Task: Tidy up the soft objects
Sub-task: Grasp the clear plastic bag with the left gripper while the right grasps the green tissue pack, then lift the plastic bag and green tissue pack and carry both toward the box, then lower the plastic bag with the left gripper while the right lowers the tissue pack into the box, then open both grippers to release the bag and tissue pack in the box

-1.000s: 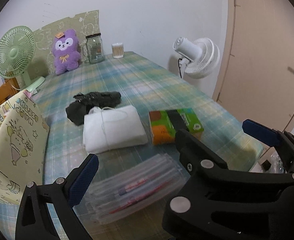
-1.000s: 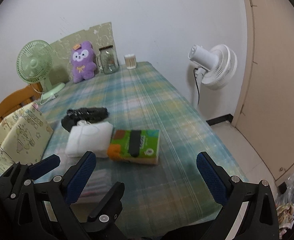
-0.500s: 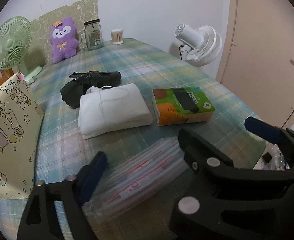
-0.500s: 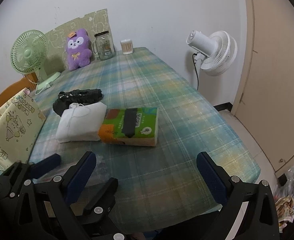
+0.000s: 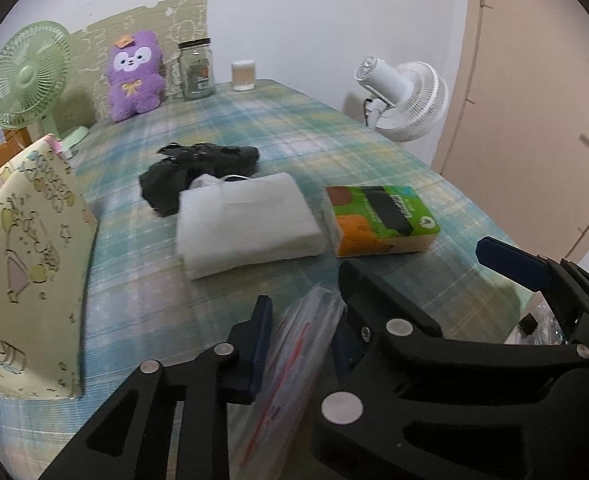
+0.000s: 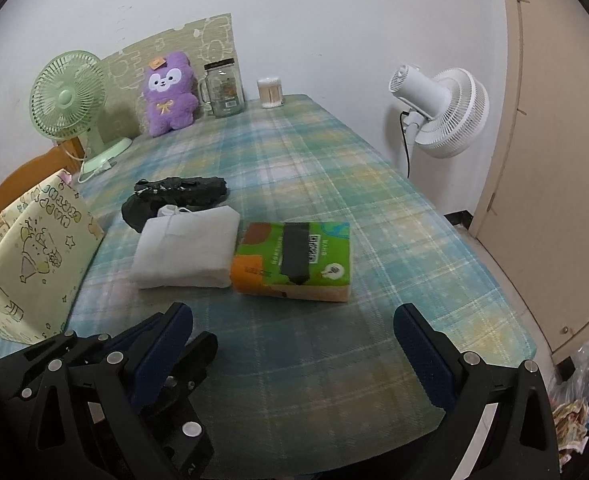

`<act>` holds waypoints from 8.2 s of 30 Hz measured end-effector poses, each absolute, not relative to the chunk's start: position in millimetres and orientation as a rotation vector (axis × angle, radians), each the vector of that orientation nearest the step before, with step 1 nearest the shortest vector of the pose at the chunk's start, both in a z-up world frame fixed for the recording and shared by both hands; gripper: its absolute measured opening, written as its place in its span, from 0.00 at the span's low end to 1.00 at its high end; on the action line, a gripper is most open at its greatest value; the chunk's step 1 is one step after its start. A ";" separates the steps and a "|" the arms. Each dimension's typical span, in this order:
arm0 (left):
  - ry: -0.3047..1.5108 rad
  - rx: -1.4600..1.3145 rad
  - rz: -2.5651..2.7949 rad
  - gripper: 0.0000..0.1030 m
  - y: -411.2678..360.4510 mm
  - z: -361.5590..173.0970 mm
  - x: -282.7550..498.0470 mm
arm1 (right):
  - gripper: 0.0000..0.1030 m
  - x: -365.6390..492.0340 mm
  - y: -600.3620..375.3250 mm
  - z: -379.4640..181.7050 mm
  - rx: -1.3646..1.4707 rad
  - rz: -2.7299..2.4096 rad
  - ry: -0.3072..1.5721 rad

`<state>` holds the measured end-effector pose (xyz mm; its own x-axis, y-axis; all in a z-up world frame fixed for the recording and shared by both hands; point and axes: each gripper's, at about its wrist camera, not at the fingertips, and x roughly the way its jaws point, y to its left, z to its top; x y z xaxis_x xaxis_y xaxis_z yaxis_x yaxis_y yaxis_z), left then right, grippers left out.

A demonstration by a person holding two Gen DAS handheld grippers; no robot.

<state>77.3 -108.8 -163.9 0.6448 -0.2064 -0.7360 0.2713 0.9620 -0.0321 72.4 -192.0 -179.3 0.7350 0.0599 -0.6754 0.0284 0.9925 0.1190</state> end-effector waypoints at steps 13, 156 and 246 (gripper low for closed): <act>0.811 0.073 -0.218 0.15 -95.6 -156.8 90.8 | 0.97 94.2 -189.1 -174.9 0.134 -0.008 0.739; 0.585 0.069 -0.085 0.15 46.1 -31.5 94.7 | 0.69 99.3 -47.9 -37.7 0.024 0.125 0.558; 0.635 0.057 -0.062 0.91 73.5 -30.3 73.4 | 0.88 87.3 -12.8 -35.5 -0.003 0.248 0.581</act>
<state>73.4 73.5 -30.3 0.8036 -0.0405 -0.5938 0.0752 0.9966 0.0339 87.3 -12.8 -35.5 0.8069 0.2309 -0.5437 -0.2324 0.9703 0.0671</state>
